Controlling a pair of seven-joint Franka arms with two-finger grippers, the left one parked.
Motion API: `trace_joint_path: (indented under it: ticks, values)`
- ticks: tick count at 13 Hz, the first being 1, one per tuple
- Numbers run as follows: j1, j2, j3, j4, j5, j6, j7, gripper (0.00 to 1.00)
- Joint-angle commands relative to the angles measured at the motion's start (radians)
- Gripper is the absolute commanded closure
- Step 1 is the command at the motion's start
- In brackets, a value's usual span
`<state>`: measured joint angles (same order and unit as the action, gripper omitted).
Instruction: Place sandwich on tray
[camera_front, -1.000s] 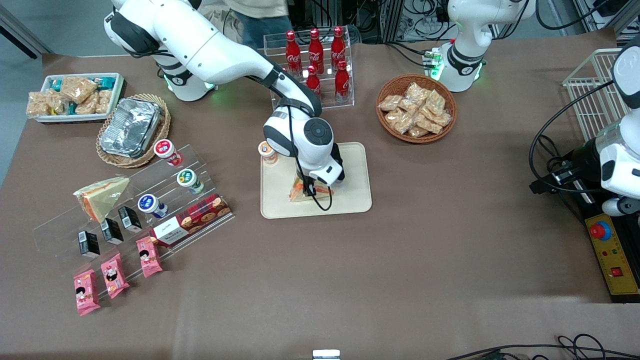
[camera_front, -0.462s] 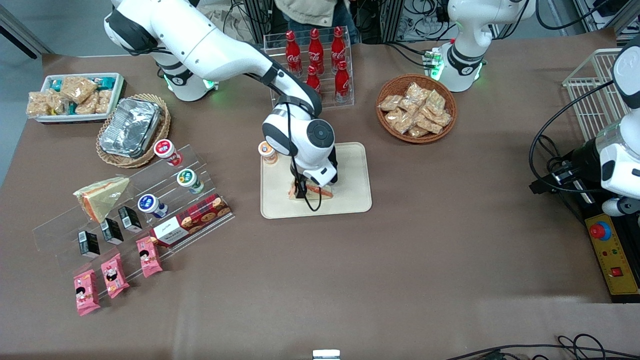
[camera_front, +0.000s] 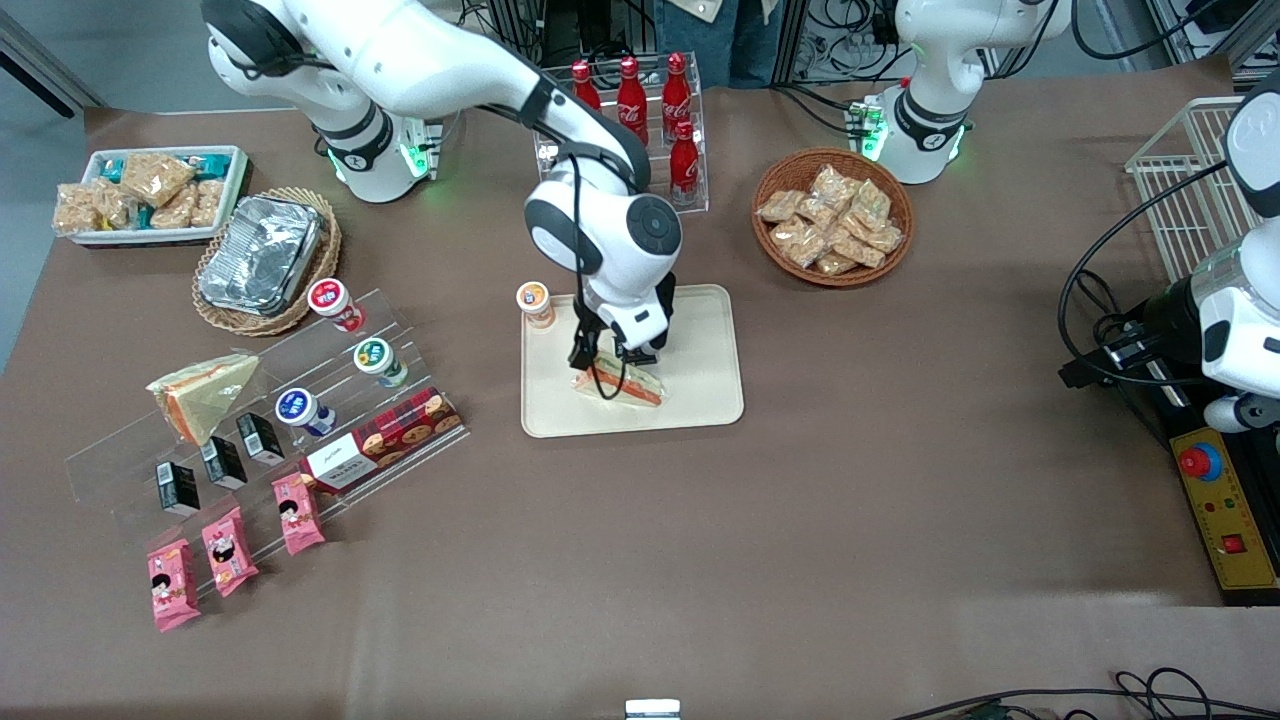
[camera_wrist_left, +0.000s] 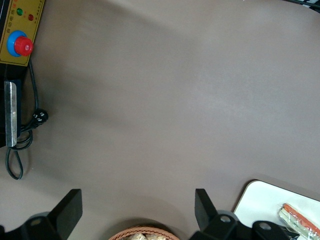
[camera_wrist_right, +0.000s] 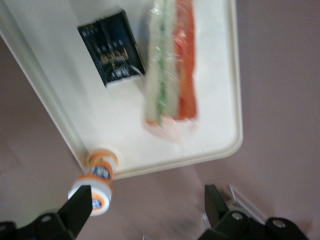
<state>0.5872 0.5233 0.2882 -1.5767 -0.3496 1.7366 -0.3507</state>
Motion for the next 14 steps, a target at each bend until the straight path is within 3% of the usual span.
trace_joint_path:
  ticks: [1,4,8,12,14]
  values:
    - [-0.068,-0.11,-0.014,-0.009,-0.014,-0.074,0.013,0.0]
    - [-0.218,-0.215,-0.024,-0.008,-0.012,-0.094,0.024,0.0]
    - [-0.398,-0.227,-0.029,0.056,-0.012,-0.069,0.033,0.0]
    - [-0.636,-0.232,-0.03,0.112,0.138,-0.024,0.032,0.0]
    - [-0.642,-0.25,-0.134,0.112,0.232,0.026,0.032,0.0]
